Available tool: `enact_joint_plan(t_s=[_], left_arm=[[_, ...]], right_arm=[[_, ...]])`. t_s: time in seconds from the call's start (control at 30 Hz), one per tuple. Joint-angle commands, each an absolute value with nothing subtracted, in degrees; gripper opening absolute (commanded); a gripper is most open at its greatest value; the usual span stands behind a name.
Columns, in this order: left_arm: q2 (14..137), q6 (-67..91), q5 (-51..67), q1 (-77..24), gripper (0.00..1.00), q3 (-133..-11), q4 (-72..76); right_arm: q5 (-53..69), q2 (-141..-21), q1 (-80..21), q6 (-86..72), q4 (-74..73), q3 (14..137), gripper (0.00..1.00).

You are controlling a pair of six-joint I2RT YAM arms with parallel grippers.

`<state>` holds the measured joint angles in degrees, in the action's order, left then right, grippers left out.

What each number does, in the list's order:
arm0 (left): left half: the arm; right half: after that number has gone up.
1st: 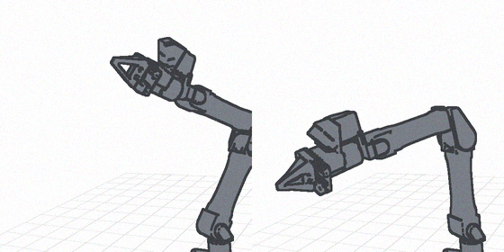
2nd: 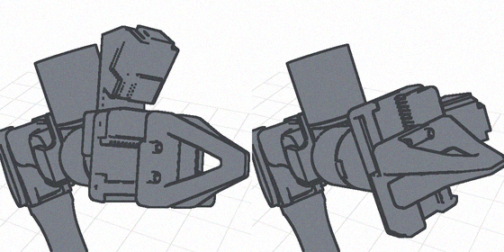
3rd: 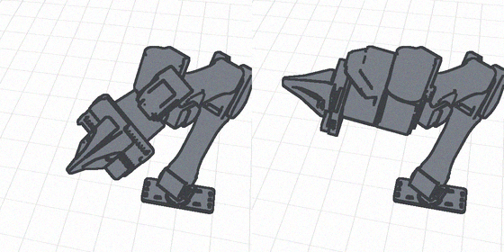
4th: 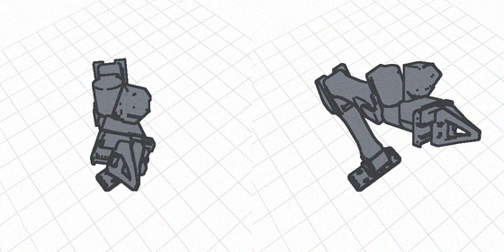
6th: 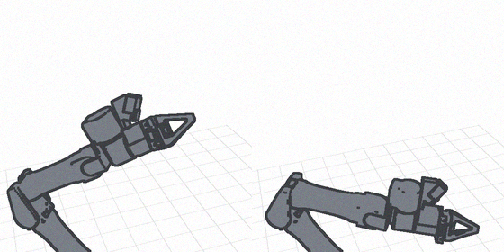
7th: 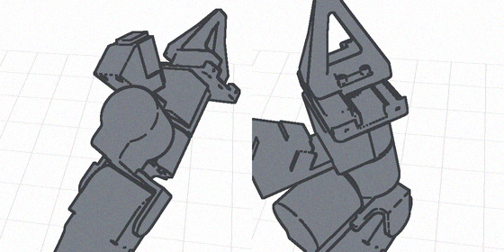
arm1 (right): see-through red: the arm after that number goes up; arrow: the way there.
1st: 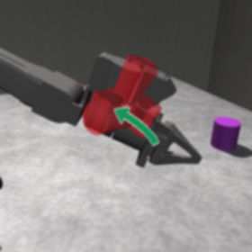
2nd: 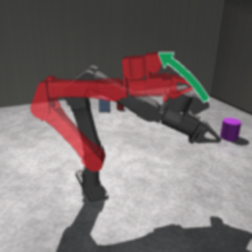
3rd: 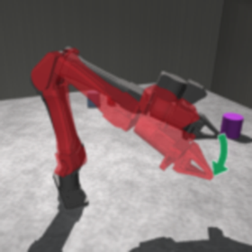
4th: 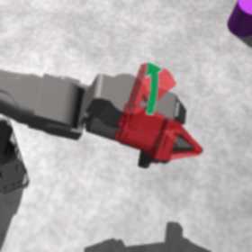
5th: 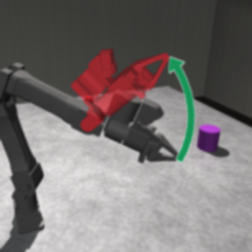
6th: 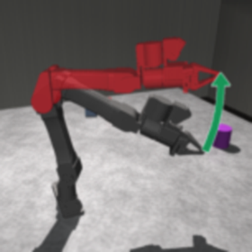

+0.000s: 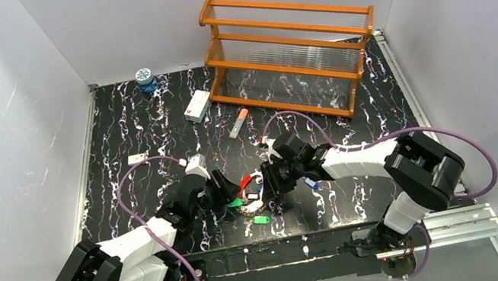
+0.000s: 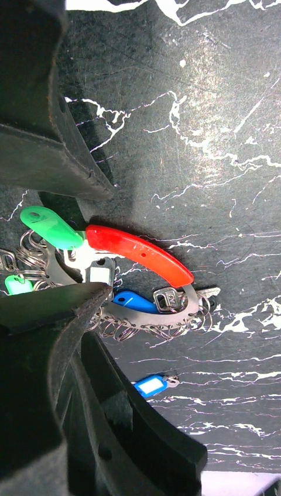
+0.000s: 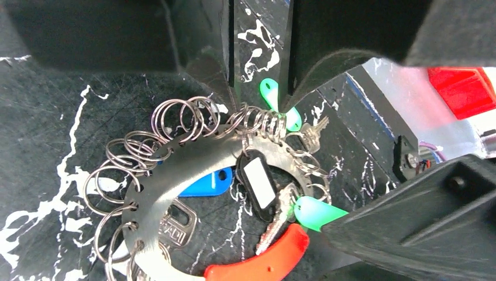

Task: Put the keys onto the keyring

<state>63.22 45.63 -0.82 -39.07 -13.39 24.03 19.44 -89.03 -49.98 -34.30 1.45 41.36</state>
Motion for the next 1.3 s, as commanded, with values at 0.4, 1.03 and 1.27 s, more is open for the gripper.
enact_joint_plan(t_s=[0.4,1.03,1.27], left_arm=[[62.0,43.0,-1.5,-38.8,0.52,-14.2,22.3],[60.7,41.0,-2.9,-38.8,0.52,-14.9,19.9],[60.9,42.5,-2.1,-38.8,0.51,-14.4,19.6]], right_arm=[[21.5,-64.8,-49.6,5.6,17.7,30.6,0.53],[31.1,-62.8,-50.0,39.2,18.6,23.5,0.46],[32.3,-64.4,-51.3,36.7,18.0,22.6,0.40]])
